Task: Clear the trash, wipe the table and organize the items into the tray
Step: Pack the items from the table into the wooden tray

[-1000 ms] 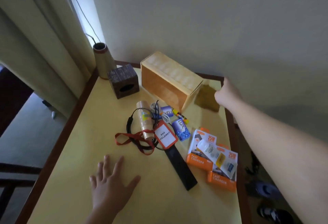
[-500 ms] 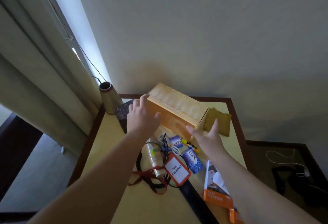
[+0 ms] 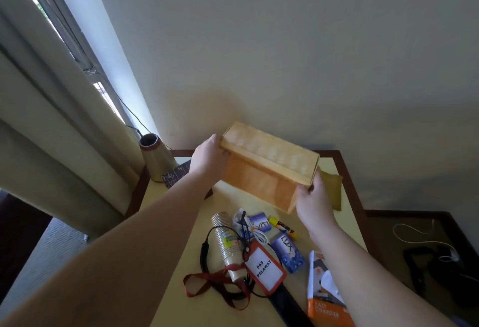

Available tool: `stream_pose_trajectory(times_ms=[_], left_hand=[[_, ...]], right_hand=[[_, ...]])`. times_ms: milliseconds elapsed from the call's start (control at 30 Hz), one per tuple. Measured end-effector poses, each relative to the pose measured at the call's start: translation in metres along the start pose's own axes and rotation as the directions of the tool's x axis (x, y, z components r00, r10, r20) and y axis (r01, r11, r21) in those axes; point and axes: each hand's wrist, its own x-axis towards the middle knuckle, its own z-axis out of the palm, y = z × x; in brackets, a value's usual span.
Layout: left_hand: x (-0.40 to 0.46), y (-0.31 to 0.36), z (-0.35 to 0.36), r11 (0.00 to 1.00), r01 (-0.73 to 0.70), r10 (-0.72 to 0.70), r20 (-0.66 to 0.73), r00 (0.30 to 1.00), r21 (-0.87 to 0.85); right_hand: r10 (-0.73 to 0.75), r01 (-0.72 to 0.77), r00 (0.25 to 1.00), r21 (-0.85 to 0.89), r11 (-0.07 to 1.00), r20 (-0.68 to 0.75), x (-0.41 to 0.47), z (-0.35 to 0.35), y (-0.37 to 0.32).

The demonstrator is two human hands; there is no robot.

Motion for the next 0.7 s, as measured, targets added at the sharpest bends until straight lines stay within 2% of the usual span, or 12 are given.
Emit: stream_pose_trajectory(times_ms=[67, 133, 233, 300, 367, 500, 600, 700], left_hand=[[-0.015, 0.01, -0.011, 0.982, -0.057, 0.032, -0.14, 0.99, -0.178], [-0.039, 0.016, -0.025, 0.928, -0.144, 0.052, -0.262, 0.964, -0.343], [-0.098, 0.018, -0.049, 0.818, -0.182, -0.001, -0.318, 0.948, -0.546], [-0.151, 0.01, -0.065, 0.762, -0.143, -0.042, -0.269, 0.962, -0.632], [-0.204, -0.011, -0.074, 0.766, -0.068, -0.081, -0.201, 0.976, -0.64], [-0.304, -0.07, -0.082, 0.827, 0.104, -0.24, -0.179, 0.954, -0.553], [-0.366, -0.107, -0.086, 0.831, 0.214, -0.338, -0.16, 0.928, -0.513], [-0.407, -0.143, -0.079, 0.825, 0.333, -0.411, -0.081, 0.908, -0.456]], right_hand=[[-0.08, 0.082, 0.989, 0.004, 0.997, -0.126, -0.015, -0.014, -0.011], [-0.166, 0.172, 0.943, -0.007, 0.985, -0.287, -0.041, -0.03, -0.024], [-0.215, 0.235, 0.897, 0.004, 0.972, -0.387, -0.094, -0.049, -0.033], [-0.195, 0.206, 0.913, -0.008, 0.978, -0.357, -0.135, -0.058, -0.032], [-0.156, 0.156, 0.944, -0.023, 0.987, -0.29, -0.178, -0.06, -0.025], [-0.04, 0.028, 0.981, -0.061, 0.998, -0.19, -0.252, -0.044, 0.022], [0.022, -0.037, 0.992, -0.113, 0.993, -0.124, -0.3, -0.025, 0.068], [0.087, -0.088, 0.996, -0.257, 0.963, -0.012, -0.325, -0.009, 0.1]])
